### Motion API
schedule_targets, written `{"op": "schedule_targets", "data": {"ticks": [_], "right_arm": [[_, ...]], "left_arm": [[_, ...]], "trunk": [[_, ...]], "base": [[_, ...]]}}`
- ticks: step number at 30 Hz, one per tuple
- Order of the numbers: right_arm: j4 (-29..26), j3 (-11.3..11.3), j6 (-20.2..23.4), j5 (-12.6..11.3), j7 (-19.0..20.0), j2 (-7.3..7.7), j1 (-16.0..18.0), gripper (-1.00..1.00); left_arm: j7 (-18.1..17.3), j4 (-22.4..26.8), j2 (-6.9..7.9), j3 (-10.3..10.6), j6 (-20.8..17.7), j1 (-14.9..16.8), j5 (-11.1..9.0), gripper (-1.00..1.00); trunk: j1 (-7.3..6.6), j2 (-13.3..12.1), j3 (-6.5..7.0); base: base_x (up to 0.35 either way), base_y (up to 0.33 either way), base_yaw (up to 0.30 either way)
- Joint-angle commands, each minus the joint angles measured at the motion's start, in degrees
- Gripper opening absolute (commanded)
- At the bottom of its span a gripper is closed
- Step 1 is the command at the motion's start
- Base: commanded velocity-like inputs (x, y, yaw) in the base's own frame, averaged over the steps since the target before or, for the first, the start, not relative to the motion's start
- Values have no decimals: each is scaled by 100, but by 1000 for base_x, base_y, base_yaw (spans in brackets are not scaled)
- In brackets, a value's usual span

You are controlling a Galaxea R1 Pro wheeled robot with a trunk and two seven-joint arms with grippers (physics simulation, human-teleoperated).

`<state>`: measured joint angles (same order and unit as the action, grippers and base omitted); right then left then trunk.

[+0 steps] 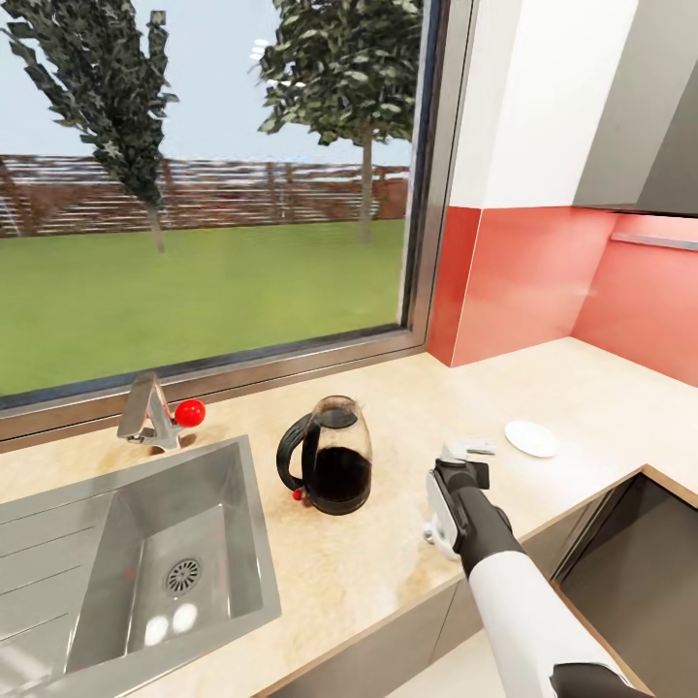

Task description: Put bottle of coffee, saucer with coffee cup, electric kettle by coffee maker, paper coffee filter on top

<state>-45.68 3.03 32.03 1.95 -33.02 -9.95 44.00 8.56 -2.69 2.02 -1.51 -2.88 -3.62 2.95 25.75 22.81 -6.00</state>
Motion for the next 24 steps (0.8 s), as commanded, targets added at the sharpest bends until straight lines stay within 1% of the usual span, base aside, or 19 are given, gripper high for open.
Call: {"op": "schedule_targets", "data": {"ticks": [1,6,11,13,14,15,17,18,21,24], "right_arm": [[-52,14,30,-1,10,-5,4,-100],[-602,14,168,-6,12,-5,4,-100],[-1549,13,562,-9,11,-5,4,-100],[-1996,9,631,-10,20,-5,4,-100],[-2124,1,641,-15,24,-5,4,-100],[-2299,-42,654,-60,28,-5,4,-100],[-2532,-154,710,-252,36,-5,4,-100],[-2856,-333,843,-834,40,-5,4,-100],[-2905,-360,859,-975,41,-5,4,-100],[-2961,-379,864,-1027,37,-5,4,-100]], "left_arm": [[14,6,0,-16,-20,1,32,100],[14,6,0,-16,-20,1,31,100],[14,6,7,-21,-20,1,31,100],[14,6,10,-29,-20,1,21,100],[14,6,15,-34,-20,1,18,100],[14,9,26,-42,-21,1,11,100],[14,14,40,-48,-20,1,7,100],[14,22,57,-51,-14,1,5,100],[14,23,66,-51,-12,1,4,100],[14,30,64,-53,-14,1,6,100]], "trunk": [[4,11,-11],[4,11,-11],[4,11,-11],[4,11,-11],[4,11,-11],[4,11,-11],[4,11,-11],[4,11,-11],[4,11,-11],[4,11,-11]], "base": [[0,0,0],[0,0,0],[0,0,0],[0,0,0],[0,0,0],[0,0,0],[0,0,0],[0,0,0],[0,0,0],[-9,0,0]]}}
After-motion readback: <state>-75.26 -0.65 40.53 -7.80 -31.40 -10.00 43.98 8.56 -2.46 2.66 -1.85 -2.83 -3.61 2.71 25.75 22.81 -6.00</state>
